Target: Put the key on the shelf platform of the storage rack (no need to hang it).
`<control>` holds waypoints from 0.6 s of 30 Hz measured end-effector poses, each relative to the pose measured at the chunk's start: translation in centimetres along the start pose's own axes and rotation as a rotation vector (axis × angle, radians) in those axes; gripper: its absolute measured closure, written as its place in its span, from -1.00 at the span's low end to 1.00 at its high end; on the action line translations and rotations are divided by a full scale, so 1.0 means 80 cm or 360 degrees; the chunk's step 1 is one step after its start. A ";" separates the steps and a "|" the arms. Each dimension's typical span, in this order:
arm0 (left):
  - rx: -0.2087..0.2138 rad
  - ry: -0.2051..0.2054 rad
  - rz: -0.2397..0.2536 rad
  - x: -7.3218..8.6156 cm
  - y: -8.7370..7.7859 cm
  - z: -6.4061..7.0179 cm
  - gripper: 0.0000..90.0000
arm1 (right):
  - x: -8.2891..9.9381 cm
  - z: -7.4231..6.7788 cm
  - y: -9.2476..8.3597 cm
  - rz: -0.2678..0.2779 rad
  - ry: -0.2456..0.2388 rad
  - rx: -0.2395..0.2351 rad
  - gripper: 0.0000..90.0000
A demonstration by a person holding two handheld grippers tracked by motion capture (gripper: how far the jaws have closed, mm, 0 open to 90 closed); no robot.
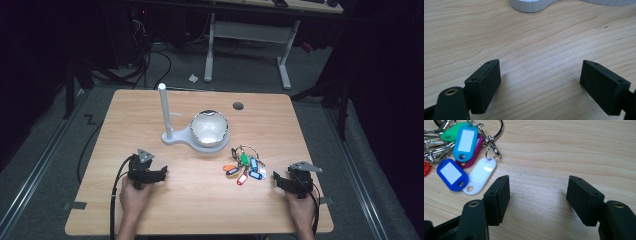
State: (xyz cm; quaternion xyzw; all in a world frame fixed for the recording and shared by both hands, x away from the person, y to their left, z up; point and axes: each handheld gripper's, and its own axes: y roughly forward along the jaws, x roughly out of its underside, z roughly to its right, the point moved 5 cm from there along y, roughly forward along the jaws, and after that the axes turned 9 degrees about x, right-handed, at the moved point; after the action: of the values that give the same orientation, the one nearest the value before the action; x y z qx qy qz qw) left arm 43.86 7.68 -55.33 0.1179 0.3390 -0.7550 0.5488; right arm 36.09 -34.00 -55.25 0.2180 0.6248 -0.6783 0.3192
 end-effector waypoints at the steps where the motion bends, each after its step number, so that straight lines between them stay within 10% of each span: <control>1: 0.0000 0.0000 0.0000 0.000 0.000 0.000 -0.62 | 0.000 0.000 0.000 0.0000 0.0000 0.0000 -0.21; 18: 0.0008 0.0016 -0.0005 0.000 0.000 0.000 -0.62 | -0.001 -0.001 0.001 0.0001 -0.0003 0.0007 -0.24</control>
State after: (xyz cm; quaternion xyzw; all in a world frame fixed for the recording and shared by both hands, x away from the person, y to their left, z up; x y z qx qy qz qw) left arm 43.85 7.71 -55.35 0.1225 0.3401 -0.7561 0.5455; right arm 36.23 -33.87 -55.27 0.2182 0.6230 -0.6797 0.3196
